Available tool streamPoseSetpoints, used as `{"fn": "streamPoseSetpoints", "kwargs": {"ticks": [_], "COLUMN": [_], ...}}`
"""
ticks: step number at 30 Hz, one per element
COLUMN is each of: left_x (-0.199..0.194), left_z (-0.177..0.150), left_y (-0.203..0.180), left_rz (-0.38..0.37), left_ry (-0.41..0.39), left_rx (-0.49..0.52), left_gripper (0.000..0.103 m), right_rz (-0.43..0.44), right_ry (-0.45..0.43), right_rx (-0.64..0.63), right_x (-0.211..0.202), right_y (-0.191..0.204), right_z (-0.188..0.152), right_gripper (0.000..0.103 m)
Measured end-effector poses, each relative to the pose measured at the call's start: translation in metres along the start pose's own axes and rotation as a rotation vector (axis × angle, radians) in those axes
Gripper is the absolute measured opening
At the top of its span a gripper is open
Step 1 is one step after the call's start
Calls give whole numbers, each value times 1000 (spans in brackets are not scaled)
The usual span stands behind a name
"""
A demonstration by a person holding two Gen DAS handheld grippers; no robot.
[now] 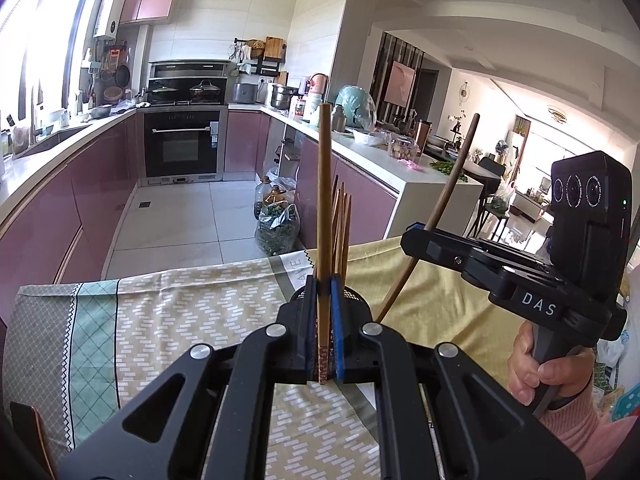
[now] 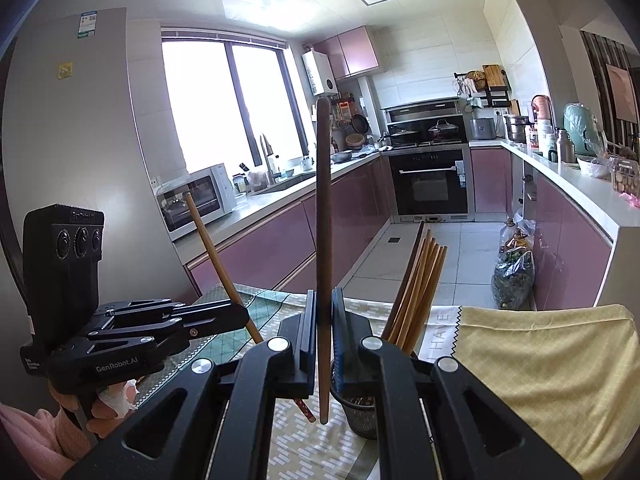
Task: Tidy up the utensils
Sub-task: 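Lower the left gripper's chopstick into the mesh cup while the right gripper lowers its chopstick in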
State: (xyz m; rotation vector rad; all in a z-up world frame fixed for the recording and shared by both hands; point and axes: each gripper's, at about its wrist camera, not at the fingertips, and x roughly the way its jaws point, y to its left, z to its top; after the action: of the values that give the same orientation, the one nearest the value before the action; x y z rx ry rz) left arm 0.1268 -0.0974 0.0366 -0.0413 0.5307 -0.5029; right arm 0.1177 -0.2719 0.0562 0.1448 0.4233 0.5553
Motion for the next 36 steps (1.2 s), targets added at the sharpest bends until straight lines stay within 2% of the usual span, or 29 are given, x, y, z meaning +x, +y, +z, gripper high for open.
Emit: {"fn": "streamPoseSetpoints", "kwargs": {"ticks": [15,36], "left_x": [-1,3], "left_z": [22,34], "left_y": [-12,-9], "left_rz": [-12,-2], "left_ry": [-28,-57], "left_rx": [12,4], "left_gripper": [8,8], "right_rz": [-5,-23], "right_ry": [-24,-42], "right_rx": [7,20], "right_x": [-2,2], "right_y": [-7,-8], "right_z": [12,19], "right_gripper": [6,6]}}
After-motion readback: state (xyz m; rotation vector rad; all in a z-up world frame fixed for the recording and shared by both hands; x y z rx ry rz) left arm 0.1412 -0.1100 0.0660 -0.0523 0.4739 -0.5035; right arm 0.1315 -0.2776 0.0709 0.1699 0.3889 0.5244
